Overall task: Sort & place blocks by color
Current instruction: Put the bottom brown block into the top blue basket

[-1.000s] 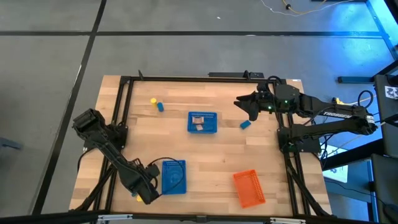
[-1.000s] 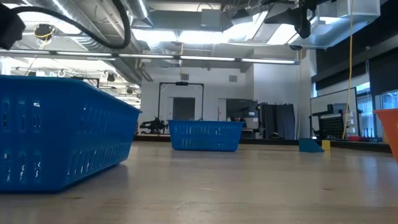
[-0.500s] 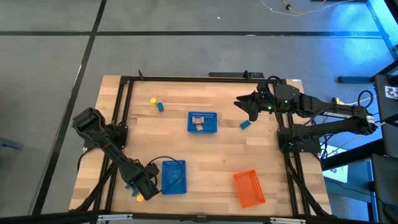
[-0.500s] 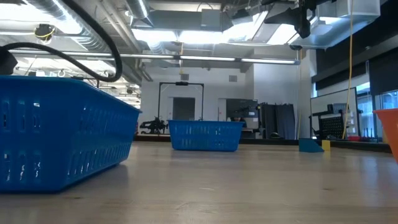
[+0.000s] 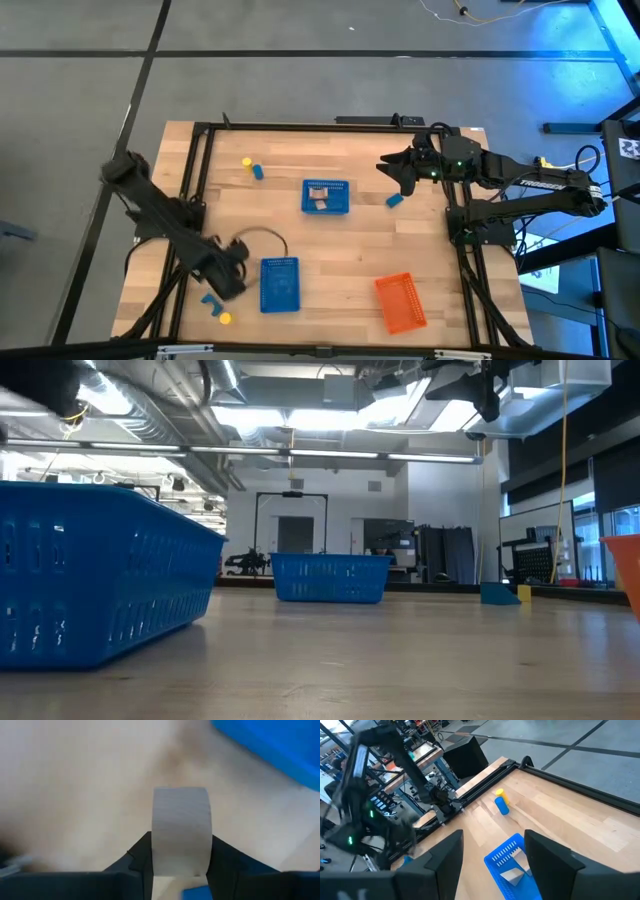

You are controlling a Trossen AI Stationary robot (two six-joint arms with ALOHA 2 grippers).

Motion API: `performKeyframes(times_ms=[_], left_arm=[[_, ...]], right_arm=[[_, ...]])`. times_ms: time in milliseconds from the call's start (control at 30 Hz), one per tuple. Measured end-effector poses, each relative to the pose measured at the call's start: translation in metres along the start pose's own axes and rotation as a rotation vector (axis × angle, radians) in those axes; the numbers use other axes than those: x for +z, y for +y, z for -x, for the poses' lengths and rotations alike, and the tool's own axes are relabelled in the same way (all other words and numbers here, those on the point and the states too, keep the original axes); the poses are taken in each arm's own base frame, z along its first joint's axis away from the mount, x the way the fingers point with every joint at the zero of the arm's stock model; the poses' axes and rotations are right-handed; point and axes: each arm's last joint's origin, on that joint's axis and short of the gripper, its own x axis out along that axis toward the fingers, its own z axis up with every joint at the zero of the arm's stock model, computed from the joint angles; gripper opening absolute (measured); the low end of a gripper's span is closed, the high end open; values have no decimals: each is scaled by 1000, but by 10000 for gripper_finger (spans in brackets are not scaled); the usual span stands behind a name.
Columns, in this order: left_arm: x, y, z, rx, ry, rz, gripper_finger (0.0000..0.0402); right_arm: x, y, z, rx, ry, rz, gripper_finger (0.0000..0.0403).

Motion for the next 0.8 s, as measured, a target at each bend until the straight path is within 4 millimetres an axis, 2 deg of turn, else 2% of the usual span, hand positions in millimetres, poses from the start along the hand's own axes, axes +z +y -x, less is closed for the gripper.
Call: performKeyframes(times_ms=[133,200,300,367,467,600,700,800], left_arm=[[28,41,47,-76,-285,86,119],[47,57,64,-118,-452,127,119],[85,70,79,-167,-654,166,119],[115,74,81,-210,-719,148,119],[163,75,69,-277,-766,118,119],[213,82,29,-280,-739,131,119],[236,84,-5,-318,-669,148,119],[246,81,-32,-328,-618,146,119]], right_arm=[[0,0,0,0,-1,0,209],[0,0,0,0,-1,0,209],[0,0,0,0,-1,-1,209],[0,0,0,0,-1,-1,209],[0,0,0,0,-1,-2,209],[0,0,0,1,-1,-2,209],[0,0,0,1,-1,0,209],[0,0,0,1,-2,1,209]])
